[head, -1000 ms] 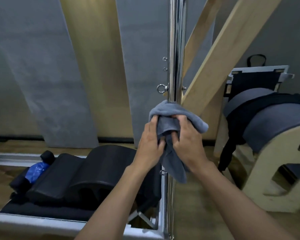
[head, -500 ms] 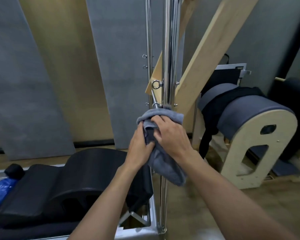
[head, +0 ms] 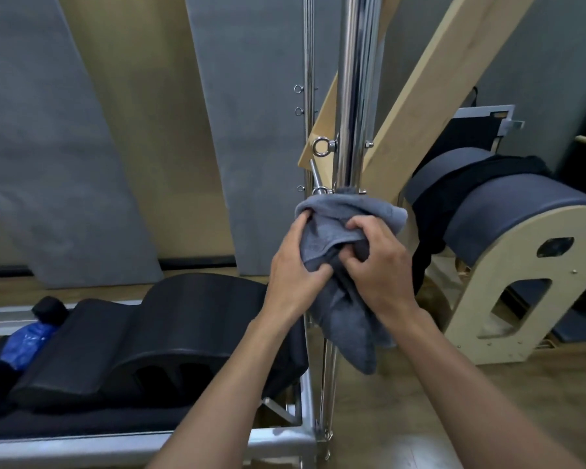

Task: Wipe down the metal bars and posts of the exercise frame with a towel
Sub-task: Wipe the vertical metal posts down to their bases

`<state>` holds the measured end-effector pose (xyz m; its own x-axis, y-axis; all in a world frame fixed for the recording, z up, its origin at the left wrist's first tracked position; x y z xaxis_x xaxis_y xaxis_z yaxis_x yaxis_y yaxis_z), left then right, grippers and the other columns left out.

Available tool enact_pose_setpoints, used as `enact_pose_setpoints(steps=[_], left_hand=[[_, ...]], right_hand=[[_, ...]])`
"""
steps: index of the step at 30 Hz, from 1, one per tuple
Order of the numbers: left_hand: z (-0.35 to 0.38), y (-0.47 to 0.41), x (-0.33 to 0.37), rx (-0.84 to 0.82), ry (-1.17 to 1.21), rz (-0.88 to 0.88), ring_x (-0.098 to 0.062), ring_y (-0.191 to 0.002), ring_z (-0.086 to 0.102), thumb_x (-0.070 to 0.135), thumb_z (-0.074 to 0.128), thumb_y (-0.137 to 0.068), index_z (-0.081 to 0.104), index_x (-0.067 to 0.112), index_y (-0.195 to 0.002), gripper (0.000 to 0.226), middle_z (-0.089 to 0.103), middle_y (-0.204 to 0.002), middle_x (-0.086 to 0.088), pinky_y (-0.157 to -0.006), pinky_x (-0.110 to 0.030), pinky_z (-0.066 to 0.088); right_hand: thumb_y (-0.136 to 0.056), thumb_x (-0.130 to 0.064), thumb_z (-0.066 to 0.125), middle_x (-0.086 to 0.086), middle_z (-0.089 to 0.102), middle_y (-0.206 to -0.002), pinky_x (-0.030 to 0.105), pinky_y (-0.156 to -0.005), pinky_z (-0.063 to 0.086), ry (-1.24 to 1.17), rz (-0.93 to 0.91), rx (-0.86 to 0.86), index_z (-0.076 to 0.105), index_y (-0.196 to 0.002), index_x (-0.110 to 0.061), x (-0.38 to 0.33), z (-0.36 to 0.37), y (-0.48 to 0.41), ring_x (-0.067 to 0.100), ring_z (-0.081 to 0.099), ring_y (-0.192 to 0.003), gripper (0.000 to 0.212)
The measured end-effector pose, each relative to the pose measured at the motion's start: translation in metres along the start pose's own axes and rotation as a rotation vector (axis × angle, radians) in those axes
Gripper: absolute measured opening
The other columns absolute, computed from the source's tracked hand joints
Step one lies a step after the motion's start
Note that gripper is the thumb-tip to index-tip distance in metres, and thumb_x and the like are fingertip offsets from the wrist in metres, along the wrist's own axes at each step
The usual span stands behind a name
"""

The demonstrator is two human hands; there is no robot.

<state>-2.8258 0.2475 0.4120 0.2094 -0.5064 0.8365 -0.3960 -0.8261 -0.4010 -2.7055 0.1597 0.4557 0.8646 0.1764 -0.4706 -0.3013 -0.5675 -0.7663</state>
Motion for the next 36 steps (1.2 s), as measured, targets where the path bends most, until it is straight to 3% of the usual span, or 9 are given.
enact_pose_setpoints(steps=[6,10,14,19,23,26,29,33,36], left_hand=[[-0.009,0.003,0.0,0.018,0.114,-0.054,-0.003,-0.107,0.061,0.019,0.065,-0.059,0.057,0.034,-0.123,0.066,0.065,-0.115,0.014,-0.095,-0.026,0.049],[-0.017,0.002,0.026,-0.134,0.151,0.028,-0.002,-0.082,0.06,0.008,0.061,-0.058,0.067,0.024,-0.112,0.056,0.067,-0.098,0.008,-0.078,-0.018,0.046],[-0.02,-0.004,0.066,-0.348,0.198,0.089,0.001,-0.079,0.06,0.0,0.058,-0.06,0.067,0.019,-0.112,0.057,0.068,-0.093,0.008,-0.072,-0.015,0.046],[-0.009,-0.01,0.098,-0.496,0.106,0.17,0.004,-0.08,0.062,-0.012,0.058,-0.065,0.07,0.013,-0.111,0.054,0.07,-0.092,0.007,-0.073,-0.01,0.044],[-0.01,-0.018,0.101,-0.292,0.036,0.269,-0.005,-0.088,0.065,-0.006,0.063,-0.064,0.071,0.016,-0.102,0.044,0.071,-0.094,0.007,-0.08,-0.026,0.052],[-0.03,-0.015,0.093,0.113,-0.221,0.346,-0.012,-0.096,0.06,0.012,0.077,-0.071,0.064,0.023,-0.101,0.034,0.063,-0.102,0.008,-0.086,-0.037,0.049],[-0.041,0.001,0.092,0.472,-0.614,0.399,-0.02,-0.082,0.051,0.029,0.075,-0.078,0.057,0.018,-0.089,0.024,0.052,-0.091,0.0,-0.072,-0.034,0.041],[-0.022,0.015,0.066,0.445,-0.635,0.416,-0.021,-0.077,0.049,0.029,0.065,-0.086,0.057,0.015,-0.086,0.016,0.053,-0.085,-0.002,-0.068,-0.034,0.042],[-0.006,0.022,0.043,0.294,-0.674,0.373,-0.024,-0.095,0.057,0.046,0.056,-0.083,0.057,0.013,-0.105,0.039,0.059,-0.106,-0.003,-0.081,-0.036,0.044]], right_hand=[[-0.078,-0.011,0.068,0.005,0.055,-0.108,0.032,-0.078,0.05,0.087,-0.105,-0.025,0.063,-0.105,-0.01,-0.007,-0.009,0.009,0.019,0.055,-0.096,0.028],[-0.079,-0.03,0.061,0.006,0.045,-0.139,0.021,-0.105,0.032,0.076,-0.209,-0.146,0.056,-0.127,-0.019,-0.027,-0.008,0.015,0.024,0.045,-0.121,0.049],[-0.078,-0.059,0.061,0.003,0.029,-0.156,0.033,-0.109,0.028,0.094,-0.278,-0.271,0.037,-0.145,-0.028,-0.048,-0.012,0.007,0.027,0.04,-0.129,0.078],[-0.074,-0.056,0.072,-0.004,0.048,-0.13,0.029,-0.094,0.04,0.187,-0.151,-0.352,0.04,-0.138,-0.025,-0.037,-0.023,-0.01,0.017,0.049,-0.114,0.078],[-0.081,-0.035,0.072,-0.011,0.049,-0.098,0.025,-0.068,0.036,0.21,-0.082,-0.199,0.05,-0.107,-0.022,-0.026,-0.038,-0.017,0.011,0.052,-0.085,0.036],[-0.084,-0.031,0.069,-0.012,0.044,-0.1,0.026,-0.07,0.036,0.207,-0.019,-0.077,0.048,-0.106,-0.023,-0.019,-0.047,-0.025,0.009,0.049,-0.084,0.032],[-0.086,-0.025,0.068,-0.012,0.04,-0.104,0.026,-0.075,0.041,0.132,0.05,0.046,0.049,-0.109,-0.022,-0.015,-0.043,-0.026,0.009,0.049,-0.091,0.03],[-0.086,-0.022,0.066,-0.006,0.044,-0.113,0.036,-0.084,0.052,0.035,0.073,0.057,0.051,-0.115,-0.02,-0.004,-0.022,-0.003,0.011,0.051,-0.102,0.032],[-0.087,-0.023,0.068,-0.008,0.044,-0.111,0.034,-0.086,0.051,0.018,0.101,-0.016,0.054,-0.113,-0.018,0.003,-0.015,0.005,0.006,0.048,-0.099,0.031]])
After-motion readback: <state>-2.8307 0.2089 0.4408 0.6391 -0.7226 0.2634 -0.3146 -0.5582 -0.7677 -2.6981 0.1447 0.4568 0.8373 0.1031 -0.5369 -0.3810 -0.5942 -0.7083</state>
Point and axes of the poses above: each hand's wrist, its own y-axis away from the middle knuckle, its own z-axis out of the palm, x = y × z, the point moved 10 cm from there along -y, towards the middle knuckle
